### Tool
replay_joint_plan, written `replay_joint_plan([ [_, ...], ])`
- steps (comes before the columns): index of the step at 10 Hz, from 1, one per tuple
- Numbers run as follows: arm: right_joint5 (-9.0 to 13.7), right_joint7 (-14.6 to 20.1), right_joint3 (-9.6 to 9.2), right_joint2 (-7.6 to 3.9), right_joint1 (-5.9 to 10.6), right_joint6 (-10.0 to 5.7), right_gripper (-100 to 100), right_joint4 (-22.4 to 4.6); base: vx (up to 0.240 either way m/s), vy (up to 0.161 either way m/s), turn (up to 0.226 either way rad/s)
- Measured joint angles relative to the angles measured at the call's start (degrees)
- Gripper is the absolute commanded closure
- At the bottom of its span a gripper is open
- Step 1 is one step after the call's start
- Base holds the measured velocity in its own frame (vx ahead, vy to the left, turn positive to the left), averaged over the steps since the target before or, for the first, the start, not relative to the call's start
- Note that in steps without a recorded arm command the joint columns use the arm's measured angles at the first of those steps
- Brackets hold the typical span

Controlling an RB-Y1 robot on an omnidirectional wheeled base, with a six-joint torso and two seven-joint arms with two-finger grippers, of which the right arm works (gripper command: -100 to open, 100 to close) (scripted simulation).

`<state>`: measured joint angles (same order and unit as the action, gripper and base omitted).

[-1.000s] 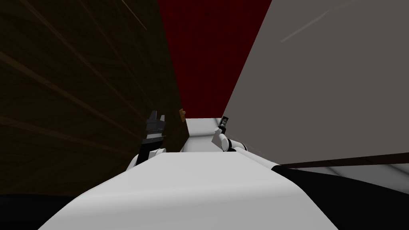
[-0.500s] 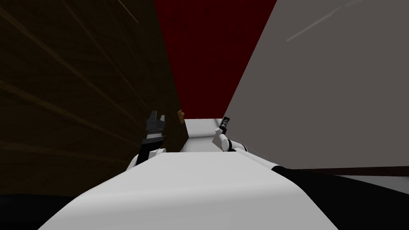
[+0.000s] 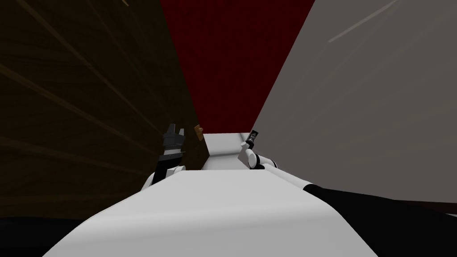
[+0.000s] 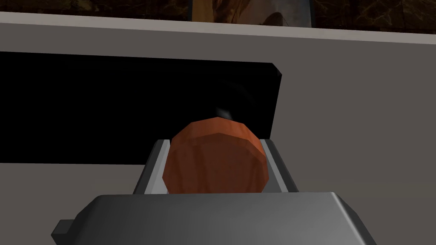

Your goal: Push the door open

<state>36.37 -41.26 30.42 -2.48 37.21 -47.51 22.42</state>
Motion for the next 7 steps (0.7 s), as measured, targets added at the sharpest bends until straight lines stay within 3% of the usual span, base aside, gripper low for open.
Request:
replay_joint_plan([
  [3,1.62,-2.45,1.76,1.54,-1.19,-0.65,100,2.30,0.146,-0.033,-0.034],
  [4,1.67,-2.05,1.80,0.78,-0.21,-1.61,100,0.49,0.126,-0.055,-0.024],
  [7,3.16,-3.70,3.43,2.25,-0.23,-3.60,100,0.83,0.135,-0.031,-0.035],
])
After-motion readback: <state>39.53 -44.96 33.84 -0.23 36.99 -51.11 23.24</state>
